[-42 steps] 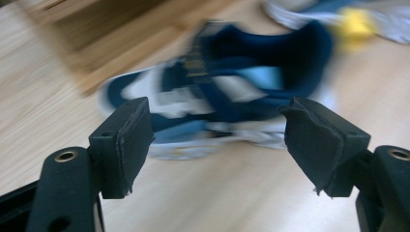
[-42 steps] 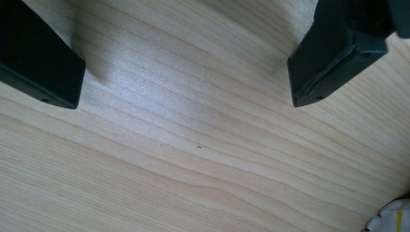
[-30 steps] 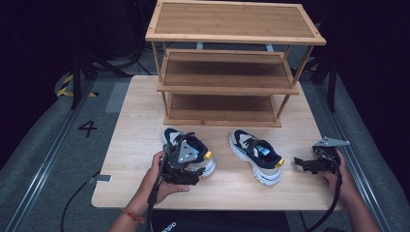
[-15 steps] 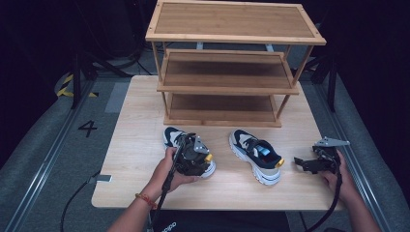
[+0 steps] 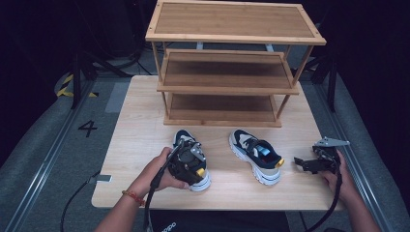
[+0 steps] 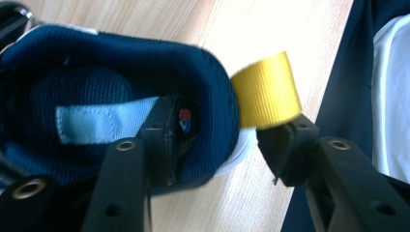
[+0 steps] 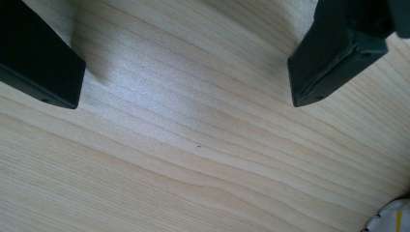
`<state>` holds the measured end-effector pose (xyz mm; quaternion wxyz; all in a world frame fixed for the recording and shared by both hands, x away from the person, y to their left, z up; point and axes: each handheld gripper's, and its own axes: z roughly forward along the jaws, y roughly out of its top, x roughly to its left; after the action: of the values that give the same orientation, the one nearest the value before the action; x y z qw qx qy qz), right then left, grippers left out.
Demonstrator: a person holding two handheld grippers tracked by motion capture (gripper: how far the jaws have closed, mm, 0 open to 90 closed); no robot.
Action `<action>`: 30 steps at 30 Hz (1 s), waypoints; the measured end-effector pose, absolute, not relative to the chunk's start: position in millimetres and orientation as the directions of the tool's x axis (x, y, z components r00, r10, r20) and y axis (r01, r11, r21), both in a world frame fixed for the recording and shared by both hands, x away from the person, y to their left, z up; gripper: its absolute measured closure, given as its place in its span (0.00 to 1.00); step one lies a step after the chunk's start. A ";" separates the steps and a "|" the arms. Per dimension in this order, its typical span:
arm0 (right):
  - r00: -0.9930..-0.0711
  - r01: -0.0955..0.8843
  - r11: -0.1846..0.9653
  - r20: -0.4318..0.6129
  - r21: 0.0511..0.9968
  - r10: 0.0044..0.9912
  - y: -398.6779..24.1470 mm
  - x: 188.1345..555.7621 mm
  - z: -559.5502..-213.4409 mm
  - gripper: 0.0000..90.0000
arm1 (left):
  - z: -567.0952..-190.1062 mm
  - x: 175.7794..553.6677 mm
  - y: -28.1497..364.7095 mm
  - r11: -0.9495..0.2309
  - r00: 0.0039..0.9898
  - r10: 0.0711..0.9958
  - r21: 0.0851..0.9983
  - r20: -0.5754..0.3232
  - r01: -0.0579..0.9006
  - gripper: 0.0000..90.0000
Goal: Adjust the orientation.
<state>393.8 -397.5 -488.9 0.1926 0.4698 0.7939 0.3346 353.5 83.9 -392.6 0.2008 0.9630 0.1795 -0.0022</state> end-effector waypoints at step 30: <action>-0.483 0.618 0.334 0.008 0.712 0.876 -397.5 393.3 -488.8 0.00 | -390.3 347.3 72.1 -0.921 0.986 0.160 0.355 -0.036 0.163 0.81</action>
<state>393.3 -397.5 -488.8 0.1930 0.4706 0.7935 0.3341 347.3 72.1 -390.3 0.1812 0.9800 0.0824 -0.0030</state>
